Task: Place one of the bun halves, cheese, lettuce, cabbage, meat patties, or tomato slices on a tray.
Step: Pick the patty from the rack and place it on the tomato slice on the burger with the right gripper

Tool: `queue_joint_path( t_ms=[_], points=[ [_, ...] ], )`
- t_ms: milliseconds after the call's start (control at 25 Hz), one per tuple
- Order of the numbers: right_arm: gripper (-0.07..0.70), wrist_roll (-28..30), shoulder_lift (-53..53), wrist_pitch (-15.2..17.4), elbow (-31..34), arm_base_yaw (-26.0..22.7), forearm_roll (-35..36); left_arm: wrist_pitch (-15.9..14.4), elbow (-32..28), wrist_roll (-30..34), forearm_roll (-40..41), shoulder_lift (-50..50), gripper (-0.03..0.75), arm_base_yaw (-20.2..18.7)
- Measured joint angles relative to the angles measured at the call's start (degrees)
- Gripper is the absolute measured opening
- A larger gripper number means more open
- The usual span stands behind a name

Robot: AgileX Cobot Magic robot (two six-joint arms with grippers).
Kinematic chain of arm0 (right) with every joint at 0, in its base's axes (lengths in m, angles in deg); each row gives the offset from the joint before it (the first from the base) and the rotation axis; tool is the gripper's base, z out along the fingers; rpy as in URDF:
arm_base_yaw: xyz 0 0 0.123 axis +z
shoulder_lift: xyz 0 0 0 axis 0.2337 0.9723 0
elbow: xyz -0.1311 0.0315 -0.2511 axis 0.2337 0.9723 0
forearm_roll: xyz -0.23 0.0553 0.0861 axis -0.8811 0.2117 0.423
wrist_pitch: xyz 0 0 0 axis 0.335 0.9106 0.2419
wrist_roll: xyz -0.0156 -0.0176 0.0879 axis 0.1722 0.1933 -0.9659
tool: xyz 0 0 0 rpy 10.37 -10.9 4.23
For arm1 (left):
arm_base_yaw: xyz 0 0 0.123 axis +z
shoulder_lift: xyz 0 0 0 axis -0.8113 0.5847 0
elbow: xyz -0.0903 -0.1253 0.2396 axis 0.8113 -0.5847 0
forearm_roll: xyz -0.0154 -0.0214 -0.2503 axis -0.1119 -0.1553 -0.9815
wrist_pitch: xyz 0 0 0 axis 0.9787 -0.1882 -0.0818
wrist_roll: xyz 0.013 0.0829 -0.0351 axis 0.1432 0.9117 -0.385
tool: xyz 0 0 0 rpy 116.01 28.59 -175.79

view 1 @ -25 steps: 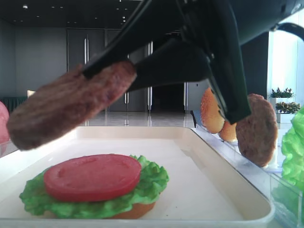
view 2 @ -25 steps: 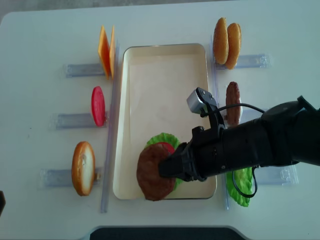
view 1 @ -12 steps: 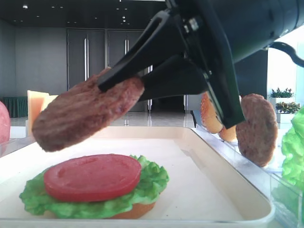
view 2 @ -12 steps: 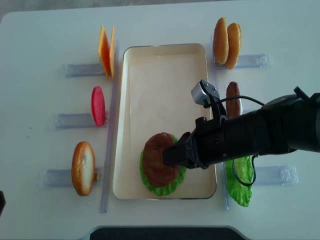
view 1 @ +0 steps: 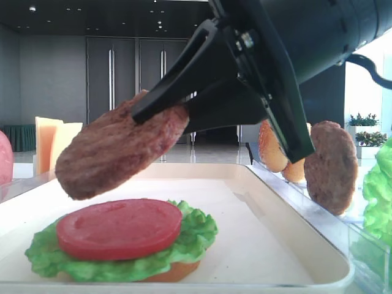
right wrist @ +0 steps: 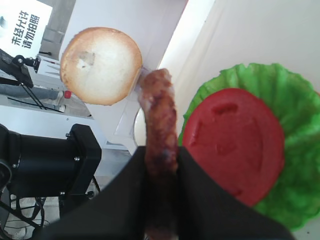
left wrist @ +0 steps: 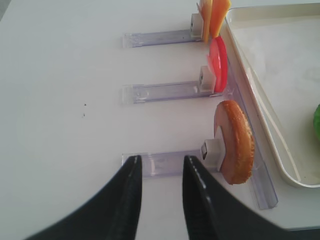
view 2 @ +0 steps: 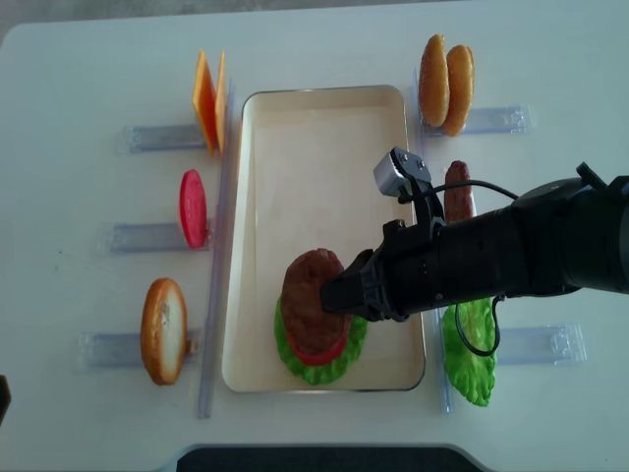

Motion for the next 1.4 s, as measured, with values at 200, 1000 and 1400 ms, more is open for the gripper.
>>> queue_joint_path(
  t_ms=[200, 1000, 1400],
  points=[
    [0.095, 0.02, 0.0, -0.39, 0.0, -0.05, 0.0, 0.0, 0.0, 0.0, 0.0, 0.0, 0.219, 0.0],
    [0.095, -0.66, 0.0, -0.78, 0.5, -0.05, -1.7, 0.0, 0.0, 0.0, 0.21, 0.0, 0.219, 0.0],
    [0.095, -0.66, 0.01, -0.34, 0.5, -0.05, -1.48, 0.0, 0.0, 0.36, 0.41, 0.0, 0.219, 0.0]
  ],
)
